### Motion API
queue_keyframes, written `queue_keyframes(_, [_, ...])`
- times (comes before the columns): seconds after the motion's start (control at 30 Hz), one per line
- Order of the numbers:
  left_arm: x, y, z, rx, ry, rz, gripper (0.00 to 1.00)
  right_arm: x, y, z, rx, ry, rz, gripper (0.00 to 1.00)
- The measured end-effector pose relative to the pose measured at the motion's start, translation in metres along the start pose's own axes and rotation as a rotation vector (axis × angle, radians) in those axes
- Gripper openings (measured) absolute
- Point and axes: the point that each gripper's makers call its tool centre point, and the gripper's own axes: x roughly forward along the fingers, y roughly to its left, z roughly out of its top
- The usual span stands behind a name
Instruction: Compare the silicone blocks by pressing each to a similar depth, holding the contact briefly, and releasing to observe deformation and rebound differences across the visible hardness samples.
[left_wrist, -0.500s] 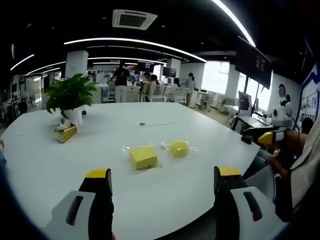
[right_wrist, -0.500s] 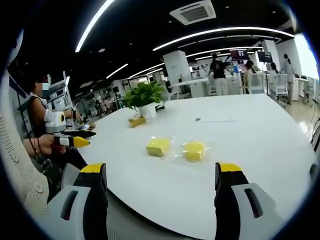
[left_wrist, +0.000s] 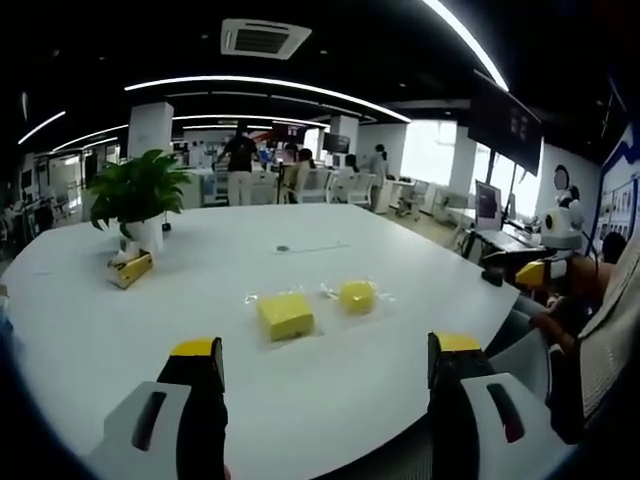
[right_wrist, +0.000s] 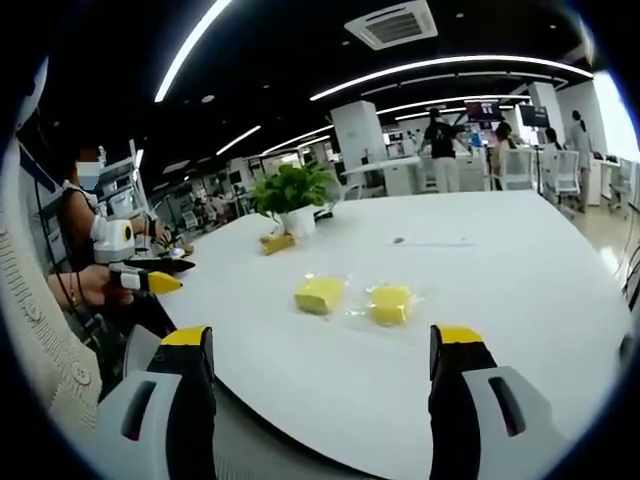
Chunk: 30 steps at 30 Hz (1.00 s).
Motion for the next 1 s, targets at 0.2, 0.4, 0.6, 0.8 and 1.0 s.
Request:
queue_keyframes(0.2, [0.0006,-0.0019,-0.0041,-0.007,0.010,-0.006,0.83,-0.0002,0.0020,0.0001,-0.004,-0.001,0.002,0.83])
queue_keyframes(0.4, [0.0013,-0.0025,-0.0060,-0.014,0.018,-0.013,0.83,-0.0009,0.0024,-0.0034,0.001,0.014,-0.001,0.83])
queue_keyframes(0.6, [0.0017,-0.0022,-0.0040,-0.025,0.017,-0.017,0.83,0.0001,0.0018,-0.0040,0.009,0.012,-0.002,0.82])
queue_keyframes(0.8, [0.0038,-0.0023,-0.0001,-0.035,0.018,-0.028,0.83,0.0013,0.0017,-0.0035,0.007,0.015,0.000,0.82])
queue_keyframes(1.0, [0.0066,-0.0052,0.0025,-0.058,0.029,-0.056,0.82,0.0011,-0.0003,-0.0021,0.002,0.020,-0.003,0.81])
